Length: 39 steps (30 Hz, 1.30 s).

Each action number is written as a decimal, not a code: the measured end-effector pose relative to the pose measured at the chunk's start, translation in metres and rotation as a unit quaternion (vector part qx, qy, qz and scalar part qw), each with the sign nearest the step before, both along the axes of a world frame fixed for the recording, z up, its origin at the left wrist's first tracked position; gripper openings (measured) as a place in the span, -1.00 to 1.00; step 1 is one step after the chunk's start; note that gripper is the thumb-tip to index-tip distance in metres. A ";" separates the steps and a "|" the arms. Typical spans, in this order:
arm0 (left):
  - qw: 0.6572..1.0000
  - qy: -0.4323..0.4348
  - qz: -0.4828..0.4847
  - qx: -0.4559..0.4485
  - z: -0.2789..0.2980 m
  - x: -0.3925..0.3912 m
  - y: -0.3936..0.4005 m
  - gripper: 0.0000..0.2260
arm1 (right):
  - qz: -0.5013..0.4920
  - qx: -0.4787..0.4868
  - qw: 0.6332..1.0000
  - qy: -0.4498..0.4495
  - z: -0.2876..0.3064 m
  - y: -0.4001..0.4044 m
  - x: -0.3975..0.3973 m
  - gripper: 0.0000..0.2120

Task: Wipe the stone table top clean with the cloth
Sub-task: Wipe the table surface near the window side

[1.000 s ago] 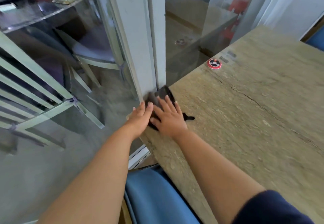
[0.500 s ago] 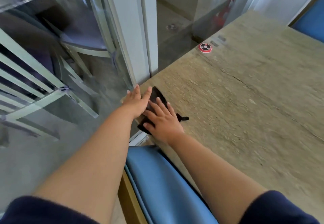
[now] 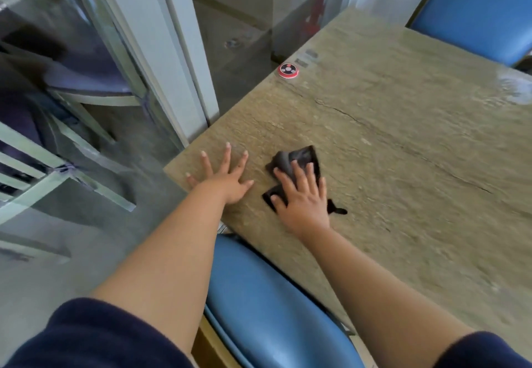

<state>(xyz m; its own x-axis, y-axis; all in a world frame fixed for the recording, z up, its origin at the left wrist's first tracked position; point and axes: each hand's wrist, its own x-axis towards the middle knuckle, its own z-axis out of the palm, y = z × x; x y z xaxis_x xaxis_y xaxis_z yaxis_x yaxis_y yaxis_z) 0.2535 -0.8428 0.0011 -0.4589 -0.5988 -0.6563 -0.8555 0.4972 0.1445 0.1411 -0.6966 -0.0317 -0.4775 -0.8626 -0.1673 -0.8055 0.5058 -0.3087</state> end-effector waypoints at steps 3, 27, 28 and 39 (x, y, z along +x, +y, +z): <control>1.000 -0.009 0.007 -0.010 0.001 -0.005 0.004 -0.42 | 0.148 -0.036 0.988 0.026 -0.007 0.034 0.022 -0.47; 0.989 0.045 -0.115 -0.083 -0.019 -0.104 0.097 -0.46 | -0.022 -0.029 0.998 0.049 -0.013 0.143 -0.071 -0.53; 0.988 0.040 -0.123 -0.084 -0.021 -0.103 0.097 -0.43 | -0.085 -0.019 0.995 0.039 -0.013 0.143 -0.080 -0.52; 0.988 0.038 -0.120 -0.086 -0.025 -0.104 0.096 -0.38 | 0.085 -0.060 0.993 -0.051 -0.007 0.183 -0.001 -0.53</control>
<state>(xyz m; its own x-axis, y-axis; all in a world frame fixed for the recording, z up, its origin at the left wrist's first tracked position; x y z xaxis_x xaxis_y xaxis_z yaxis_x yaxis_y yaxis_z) 0.1495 -0.7463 -0.0242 -0.6457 -0.5666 -0.5119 -0.6999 0.7072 0.1001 0.1400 -0.5139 -0.0383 -0.3093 -0.9459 -0.0979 -0.8379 0.3197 -0.4423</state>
